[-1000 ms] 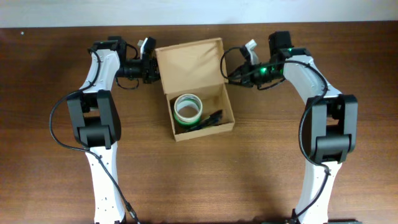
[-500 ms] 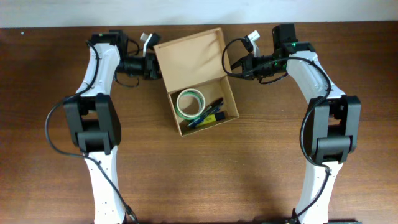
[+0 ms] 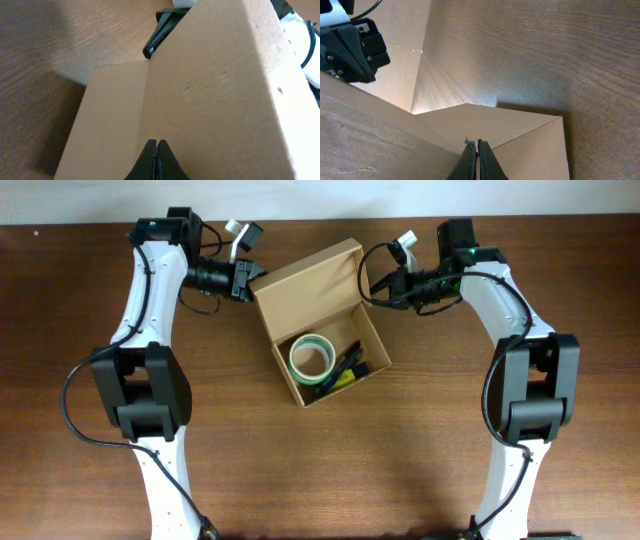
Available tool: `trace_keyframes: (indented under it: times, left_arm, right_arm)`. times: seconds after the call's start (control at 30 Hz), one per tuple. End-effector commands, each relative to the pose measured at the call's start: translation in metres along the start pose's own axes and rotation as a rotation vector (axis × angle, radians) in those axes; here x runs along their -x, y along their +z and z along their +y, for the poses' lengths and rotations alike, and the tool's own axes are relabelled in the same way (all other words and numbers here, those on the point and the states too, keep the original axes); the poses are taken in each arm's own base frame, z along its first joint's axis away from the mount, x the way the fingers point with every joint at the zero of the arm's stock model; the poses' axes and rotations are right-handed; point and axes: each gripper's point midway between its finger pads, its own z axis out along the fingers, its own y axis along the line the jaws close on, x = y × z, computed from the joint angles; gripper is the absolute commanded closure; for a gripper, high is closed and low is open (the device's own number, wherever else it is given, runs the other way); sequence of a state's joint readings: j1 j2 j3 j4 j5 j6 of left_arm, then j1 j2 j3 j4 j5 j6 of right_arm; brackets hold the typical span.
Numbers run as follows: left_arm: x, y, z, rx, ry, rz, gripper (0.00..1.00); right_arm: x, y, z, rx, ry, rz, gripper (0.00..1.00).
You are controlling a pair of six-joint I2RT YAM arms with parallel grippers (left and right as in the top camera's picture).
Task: Pack container
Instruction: 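Push the lid down over the box with both grippers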
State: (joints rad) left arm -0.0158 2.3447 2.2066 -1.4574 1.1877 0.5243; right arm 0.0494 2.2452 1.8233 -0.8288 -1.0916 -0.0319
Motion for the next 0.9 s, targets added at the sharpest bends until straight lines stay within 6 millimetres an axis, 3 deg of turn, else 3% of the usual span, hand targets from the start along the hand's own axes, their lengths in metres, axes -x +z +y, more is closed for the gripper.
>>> trace_keyframes:
  times: [0.0,0.23,0.37,0.47,0.87]
  left_arm:
    - [-0.001,0.001,-0.006,0.002,0.021,0.010,0.98]
    - [-0.003,0.008,-0.010,-0.007,0.026,0.026,0.98]
    - [-0.003,0.010,-0.011,-0.008,0.030,0.027,0.98]
    - [-0.003,0.010,-0.011,-0.008,0.029,0.027,0.98]
    - [-0.002,0.010,-0.012,-0.014,0.029,0.023,0.98]
  right_arm:
    - [0.023,-0.025,0.014,-0.011,-0.087,-0.071,0.96]
    - [0.049,-0.049,0.023,-0.024,-0.097,-0.138,0.96]
    - [0.055,-0.052,0.026,-0.028,-0.092,-0.154,0.96]
    - [0.051,-0.050,0.022,-0.052,-0.068,-0.141,0.96]
    - [0.020,-0.054,-0.026,-0.333,0.095,-0.052,0.96]
